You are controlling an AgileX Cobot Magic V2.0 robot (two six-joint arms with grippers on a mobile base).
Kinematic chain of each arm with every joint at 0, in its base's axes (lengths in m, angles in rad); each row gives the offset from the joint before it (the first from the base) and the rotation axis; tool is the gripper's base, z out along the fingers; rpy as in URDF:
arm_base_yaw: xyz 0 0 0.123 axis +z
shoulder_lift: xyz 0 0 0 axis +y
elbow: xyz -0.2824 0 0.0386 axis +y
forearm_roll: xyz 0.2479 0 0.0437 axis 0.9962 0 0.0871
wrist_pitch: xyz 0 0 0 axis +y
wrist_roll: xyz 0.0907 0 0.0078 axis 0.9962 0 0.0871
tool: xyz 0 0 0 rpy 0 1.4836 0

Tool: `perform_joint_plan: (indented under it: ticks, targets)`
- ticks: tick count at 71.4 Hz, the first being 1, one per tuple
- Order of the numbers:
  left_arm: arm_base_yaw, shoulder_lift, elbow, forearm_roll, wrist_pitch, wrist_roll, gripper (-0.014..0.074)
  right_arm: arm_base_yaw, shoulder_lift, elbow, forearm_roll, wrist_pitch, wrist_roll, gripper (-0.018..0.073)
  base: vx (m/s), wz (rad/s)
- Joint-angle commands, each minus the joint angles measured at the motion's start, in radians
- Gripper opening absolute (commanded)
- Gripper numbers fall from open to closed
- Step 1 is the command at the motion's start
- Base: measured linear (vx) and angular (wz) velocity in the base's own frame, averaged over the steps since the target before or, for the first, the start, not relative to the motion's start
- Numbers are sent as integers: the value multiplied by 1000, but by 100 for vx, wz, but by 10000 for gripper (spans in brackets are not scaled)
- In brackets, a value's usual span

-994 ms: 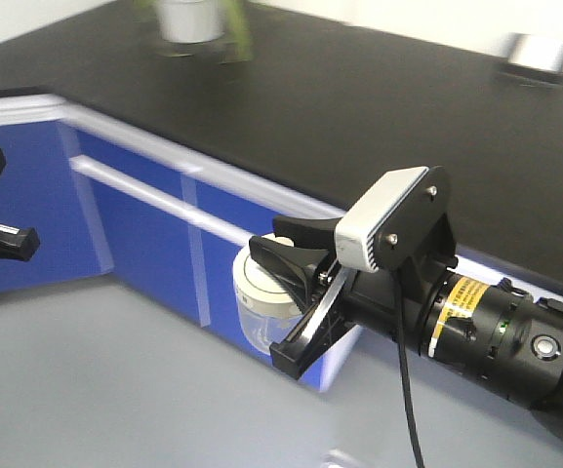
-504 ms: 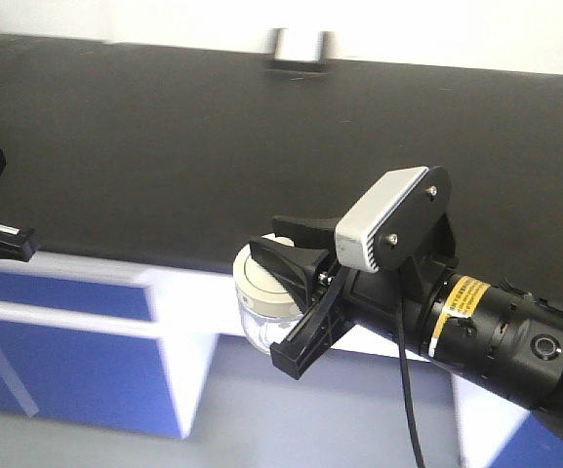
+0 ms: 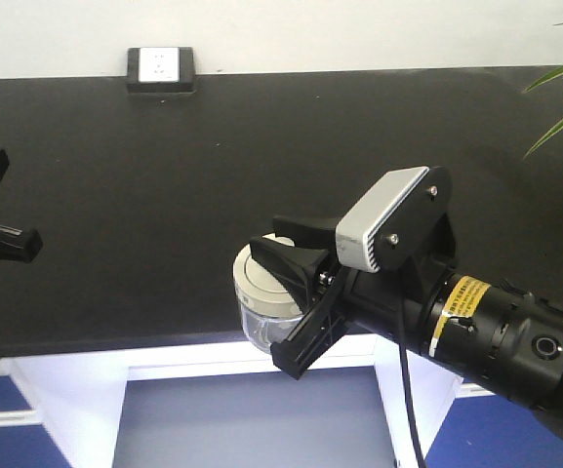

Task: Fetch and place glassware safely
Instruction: 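Keep holding the jar while the base turns toward the black worktop, then hold the jar above the worktop as the base stops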

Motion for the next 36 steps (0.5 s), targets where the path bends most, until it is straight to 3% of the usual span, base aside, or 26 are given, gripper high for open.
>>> perform_joint_plan:
  ticks: [1, 16, 36]
  targets:
    - [1, -22, -26, -19, -70, -7, -7, -2, -32, -31, 17, -95, -6, -1, 20, -20]
    - [1, -22, -26, -19, -70, -7, -7, -2, -32, -31, 17, -95, -6, -1, 20, -6]
    - [1, -22, -26, -19, -70, -7, -7, -2, -32, -31, 17, -95, -6, -1, 18, 16]
